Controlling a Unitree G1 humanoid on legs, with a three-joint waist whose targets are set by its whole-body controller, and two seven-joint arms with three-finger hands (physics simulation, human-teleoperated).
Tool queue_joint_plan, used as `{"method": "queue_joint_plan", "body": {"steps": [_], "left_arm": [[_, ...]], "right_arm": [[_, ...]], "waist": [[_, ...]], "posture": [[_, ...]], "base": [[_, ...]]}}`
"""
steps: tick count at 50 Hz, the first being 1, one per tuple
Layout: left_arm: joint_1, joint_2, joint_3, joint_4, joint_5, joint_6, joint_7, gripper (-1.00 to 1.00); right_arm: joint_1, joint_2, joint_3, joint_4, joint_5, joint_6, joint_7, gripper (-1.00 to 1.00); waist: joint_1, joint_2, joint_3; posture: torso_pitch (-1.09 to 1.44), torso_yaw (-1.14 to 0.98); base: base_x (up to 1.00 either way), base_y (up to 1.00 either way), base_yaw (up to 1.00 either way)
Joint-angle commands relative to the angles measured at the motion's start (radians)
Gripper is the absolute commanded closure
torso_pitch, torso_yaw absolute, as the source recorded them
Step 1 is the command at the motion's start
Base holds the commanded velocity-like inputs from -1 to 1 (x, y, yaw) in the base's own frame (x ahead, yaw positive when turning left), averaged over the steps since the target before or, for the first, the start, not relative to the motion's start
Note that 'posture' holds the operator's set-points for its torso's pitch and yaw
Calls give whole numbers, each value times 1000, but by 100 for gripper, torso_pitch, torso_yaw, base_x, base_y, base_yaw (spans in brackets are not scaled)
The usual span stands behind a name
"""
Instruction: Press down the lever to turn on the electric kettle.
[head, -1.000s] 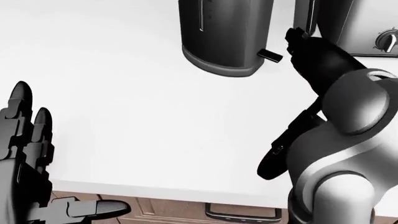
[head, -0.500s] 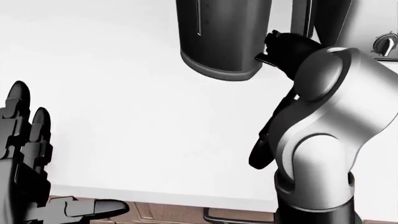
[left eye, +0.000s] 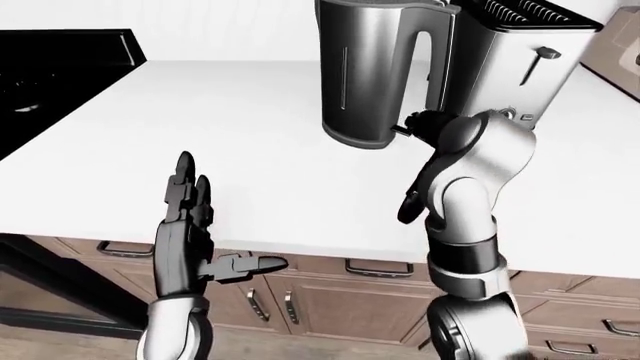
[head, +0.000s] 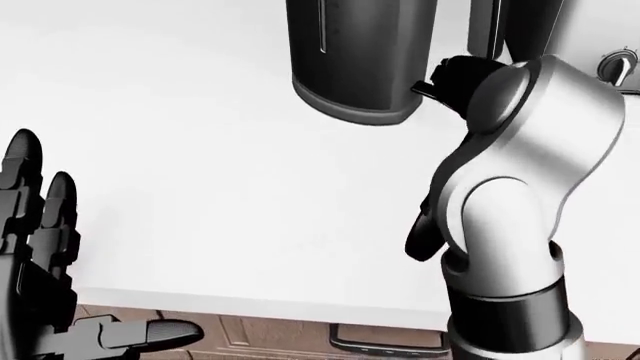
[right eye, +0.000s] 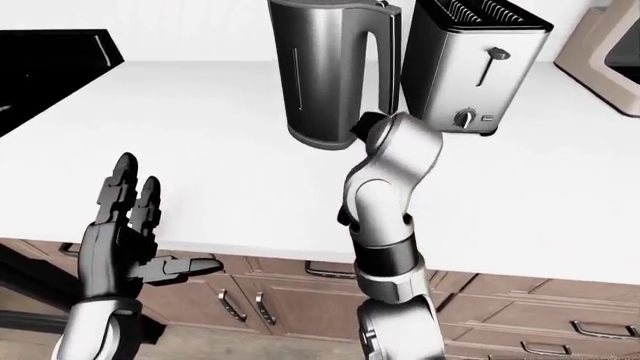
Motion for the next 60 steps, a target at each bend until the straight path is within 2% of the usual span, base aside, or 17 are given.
{"method": "queue_joint_plan", "body": {"steps": [1,10,20,29,34,39,47,60], "left_arm": [[-11,3,1,-39,-3,-31,-1,-100],[-15,3,3,-36,-5,-30,0,-100],[-16,4,4,-34,-6,-31,0,-100],[-17,4,8,-31,-9,-32,0,-100],[-16,4,7,-28,-10,-35,0,-100],[-17,4,10,-22,-11,-40,0,-100],[-16,5,15,-19,-15,-43,-1,-100],[-10,4,17,-17,-16,-50,-3,-100]], "right_arm": [[-40,-4,4,-11,-11,-8,-12,-100],[-54,-19,1,36,-62,-37,51,-100],[-125,-56,-33,121,-42,-31,71,-100],[-183,-82,-19,225,0,-6,60,-100],[-233,-86,-10,328,38,-5,22,-100],[-238,-92,-2,392,80,12,-23,-100],[-277,-104,6,545,180,44,-137,-100],[-298,-104,34,611,234,59,-179,-100]], "waist": [[1,0,-20],[2,0,-21],[2,0,-23],[1,-1,-24],[1,0,-24],[3,-1,-24],[5,-2,-26],[5,-2,-25]], "posture": [[0,0],[0,0],[0,0],[0,0],[0,0],[0,0],[0,0],[0,0]], "base": [[0,0,0],[0,0,0],[0,0,0],[0,0,0],[0,0,0],[0,0,0],[0,0,0],[0,0,0]]}}
